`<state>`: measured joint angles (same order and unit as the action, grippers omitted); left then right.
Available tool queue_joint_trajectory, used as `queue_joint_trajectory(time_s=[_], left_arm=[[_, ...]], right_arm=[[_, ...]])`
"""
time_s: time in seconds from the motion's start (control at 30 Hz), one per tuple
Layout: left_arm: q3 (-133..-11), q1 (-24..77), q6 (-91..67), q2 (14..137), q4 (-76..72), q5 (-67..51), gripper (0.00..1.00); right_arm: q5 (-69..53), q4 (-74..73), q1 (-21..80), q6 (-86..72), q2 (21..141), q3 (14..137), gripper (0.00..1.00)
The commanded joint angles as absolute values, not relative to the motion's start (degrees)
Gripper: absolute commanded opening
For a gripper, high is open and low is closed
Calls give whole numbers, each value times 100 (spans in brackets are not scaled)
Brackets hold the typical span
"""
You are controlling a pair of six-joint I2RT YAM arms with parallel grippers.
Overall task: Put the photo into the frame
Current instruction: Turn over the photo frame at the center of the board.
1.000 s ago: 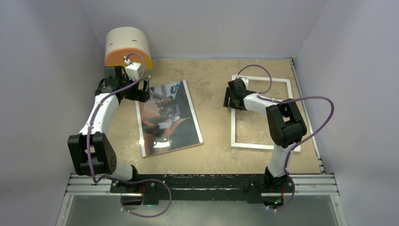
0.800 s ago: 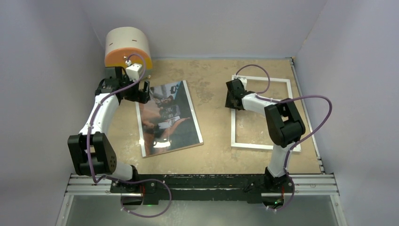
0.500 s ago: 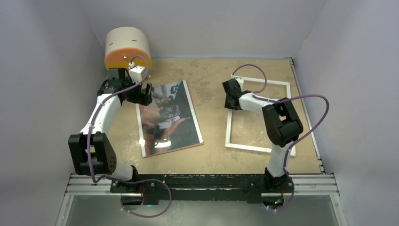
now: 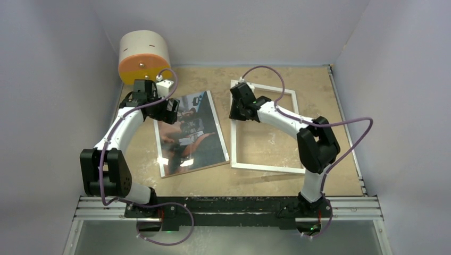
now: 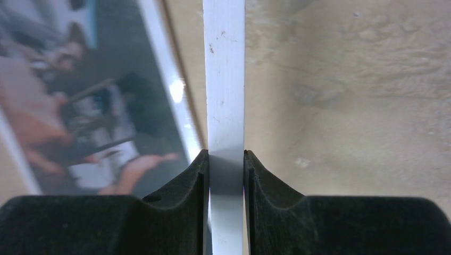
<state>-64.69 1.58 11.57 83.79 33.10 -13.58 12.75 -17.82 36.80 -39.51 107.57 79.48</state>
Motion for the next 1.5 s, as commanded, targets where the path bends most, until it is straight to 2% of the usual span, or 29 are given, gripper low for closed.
queue_joint_trajectory(time_s=[0.0, 0.27, 0.77, 1.03, 1.17, 1.37, 1.47], left_arm=[[-6686, 212, 1208, 8256, 3366, -1305, 100], [-7088, 399, 1182, 8182, 3583, -1337, 100], [-7316, 703, 1192, 7705, 3355, -1875, 100], [-7504, 1020, 961, 7592, 3042, -1920, 100], [-7779, 1480, 908, 7722, 2931, -1547, 100], [-8494, 2164, 830, 8155, 2927, -1230, 100], [-8786, 2449, 849, 8283, 2929, -1253, 100]], right_arm=[[276, -1609, 3639, -4727, 10072, 8476, 0], [-782, -1040, 3639, -5521, 9533, 8866, 0], [-2479, 524, 3591, -7237, 9332, 8641, 0], [-2970, 1538, 3251, -8043, 9289, 8053, 0], [-3220, 1885, 2963, -8266, 9262, 7668, 0], [-3538, 1393, 2521, -7824, 9164, 7577, 32], [-3534, 850, 2377, -7372, 9098, 7749, 45]])
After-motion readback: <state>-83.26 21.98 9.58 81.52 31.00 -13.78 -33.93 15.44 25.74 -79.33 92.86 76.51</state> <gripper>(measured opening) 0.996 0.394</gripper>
